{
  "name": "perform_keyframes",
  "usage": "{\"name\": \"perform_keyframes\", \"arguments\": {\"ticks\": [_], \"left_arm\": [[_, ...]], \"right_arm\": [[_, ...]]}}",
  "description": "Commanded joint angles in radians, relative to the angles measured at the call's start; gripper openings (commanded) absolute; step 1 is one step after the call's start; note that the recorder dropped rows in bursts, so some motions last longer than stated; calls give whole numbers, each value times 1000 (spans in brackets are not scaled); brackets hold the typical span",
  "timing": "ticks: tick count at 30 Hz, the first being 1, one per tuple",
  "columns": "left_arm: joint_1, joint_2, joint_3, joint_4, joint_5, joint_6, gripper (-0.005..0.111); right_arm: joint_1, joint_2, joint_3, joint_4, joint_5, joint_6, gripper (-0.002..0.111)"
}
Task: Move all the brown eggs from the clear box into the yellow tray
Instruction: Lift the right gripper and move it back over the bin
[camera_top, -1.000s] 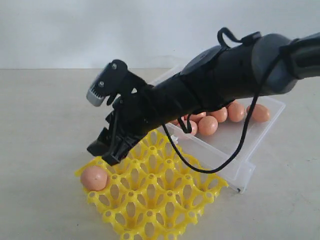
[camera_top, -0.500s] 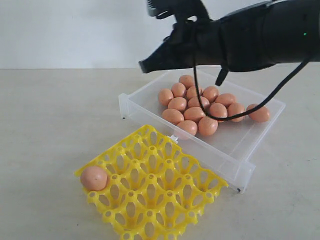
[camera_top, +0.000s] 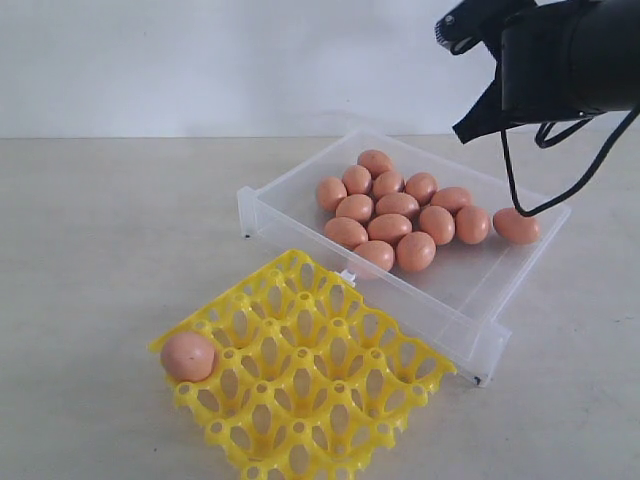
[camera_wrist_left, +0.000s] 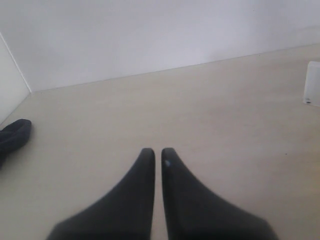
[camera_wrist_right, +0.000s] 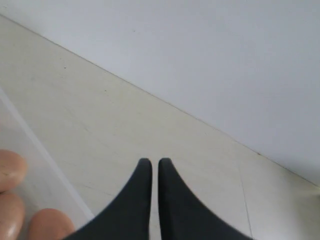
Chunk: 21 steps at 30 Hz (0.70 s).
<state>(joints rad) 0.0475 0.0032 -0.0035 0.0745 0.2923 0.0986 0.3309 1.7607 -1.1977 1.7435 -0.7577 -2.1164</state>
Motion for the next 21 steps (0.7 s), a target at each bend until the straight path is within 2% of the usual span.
{"name": "perform_keyframes", "arguments": {"ticks": [1,6,11,13,16,17,18,21], "left_arm": [[1,-3,3,1,0,-8,4],[1,-3,3,1,0,-8,4],[1,-3,3,1,0,-8,4],[1,-3,3,1,0,-8,4],[1,-3,3,1,0,-8,4],[1,-3,3,1,0,-8,4],[1,-3,3,1,0,-8,4],[1,-3,3,1,0,-8,4]], "right_arm": [[-13,-3,0,1,105,96,0],[-84,-5,0,1,244,643,0],[-211,-4,0,1,723,1037,0],[-272,-2,-2,1,974,1056,0],[-352,-2,-2,-9,1311,840,0],[-378,-2,-2,-60,1387,828,0],[-399,-2,-2,-143,1457,904,0],[-429,-4,-9,-447,1481,1187,0]]}}
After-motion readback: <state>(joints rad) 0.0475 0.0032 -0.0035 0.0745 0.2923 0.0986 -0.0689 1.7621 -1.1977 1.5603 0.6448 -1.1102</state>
